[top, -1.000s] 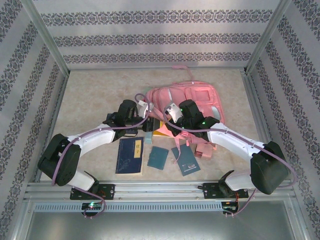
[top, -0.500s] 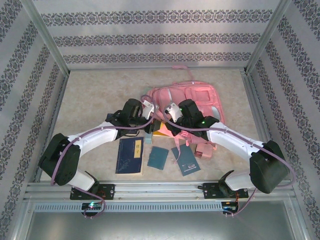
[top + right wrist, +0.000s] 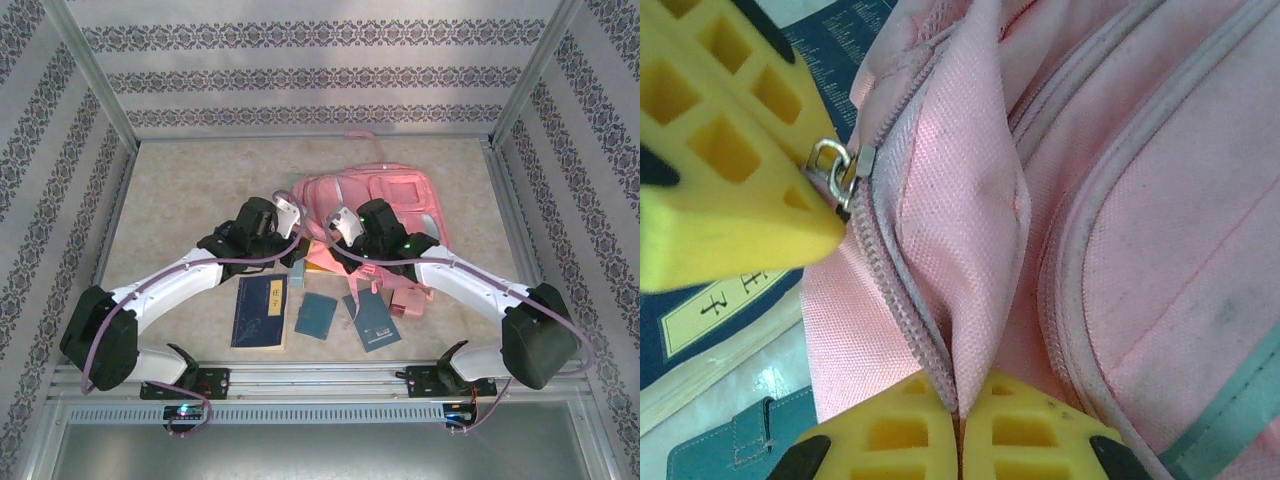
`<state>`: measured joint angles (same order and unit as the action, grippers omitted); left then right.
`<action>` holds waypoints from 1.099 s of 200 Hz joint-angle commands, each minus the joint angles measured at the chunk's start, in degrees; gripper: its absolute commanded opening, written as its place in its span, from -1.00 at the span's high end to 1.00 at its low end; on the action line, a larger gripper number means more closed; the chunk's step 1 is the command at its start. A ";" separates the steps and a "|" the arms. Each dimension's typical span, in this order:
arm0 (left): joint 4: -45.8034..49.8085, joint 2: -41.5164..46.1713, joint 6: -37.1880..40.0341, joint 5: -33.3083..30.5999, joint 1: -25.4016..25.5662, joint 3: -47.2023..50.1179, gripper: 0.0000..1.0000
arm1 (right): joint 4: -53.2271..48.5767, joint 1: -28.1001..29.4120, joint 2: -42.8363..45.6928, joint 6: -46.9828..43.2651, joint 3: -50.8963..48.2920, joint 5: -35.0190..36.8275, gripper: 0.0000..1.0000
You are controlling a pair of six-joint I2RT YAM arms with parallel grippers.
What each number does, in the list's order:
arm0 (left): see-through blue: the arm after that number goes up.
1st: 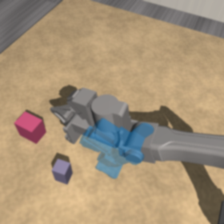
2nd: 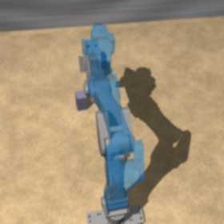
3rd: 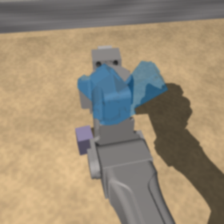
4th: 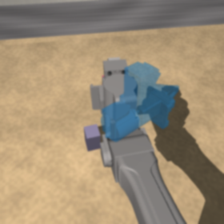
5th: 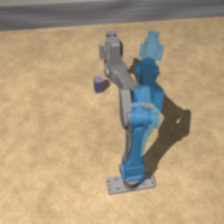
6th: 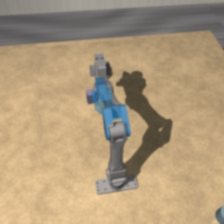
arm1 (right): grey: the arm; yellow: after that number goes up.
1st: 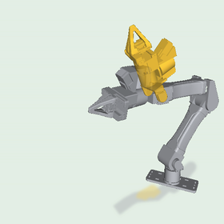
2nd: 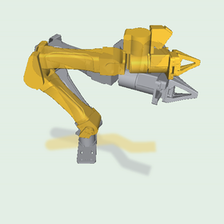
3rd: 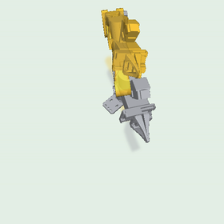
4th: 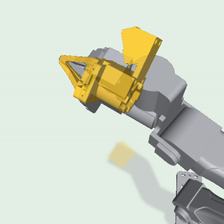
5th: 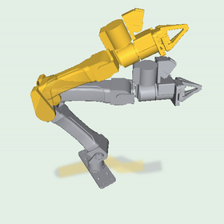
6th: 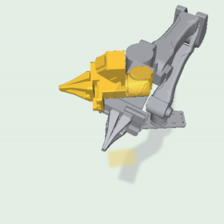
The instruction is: Pack the student bag
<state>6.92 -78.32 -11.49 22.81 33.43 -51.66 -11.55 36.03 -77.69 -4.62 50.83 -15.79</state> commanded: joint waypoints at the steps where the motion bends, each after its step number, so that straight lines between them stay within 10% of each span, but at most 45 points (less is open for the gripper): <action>1: 6.57 1.69 2.34 -6.25 -0.07 -0.23 1.00 | -1.00 -0.28 2.62 -1.49 -0.97 2.63 1.00; 160: 11.98 -2.08 -2.64 -7.78 -7.00 -8.62 1.00 | -5.17 0.07 3.30 -7.55 -1.75 23.34 1.00; 220: 11.57 1.95 -7.46 -0.33 -4.69 -7.67 1.00 | -6.38 -1.87 0.65 -2.12 1.82 26.33 -0.07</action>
<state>16.64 -80.49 -15.51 20.49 28.69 -58.52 -15.27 37.19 -76.31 -10.26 50.52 1.23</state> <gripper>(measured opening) 0.049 0.476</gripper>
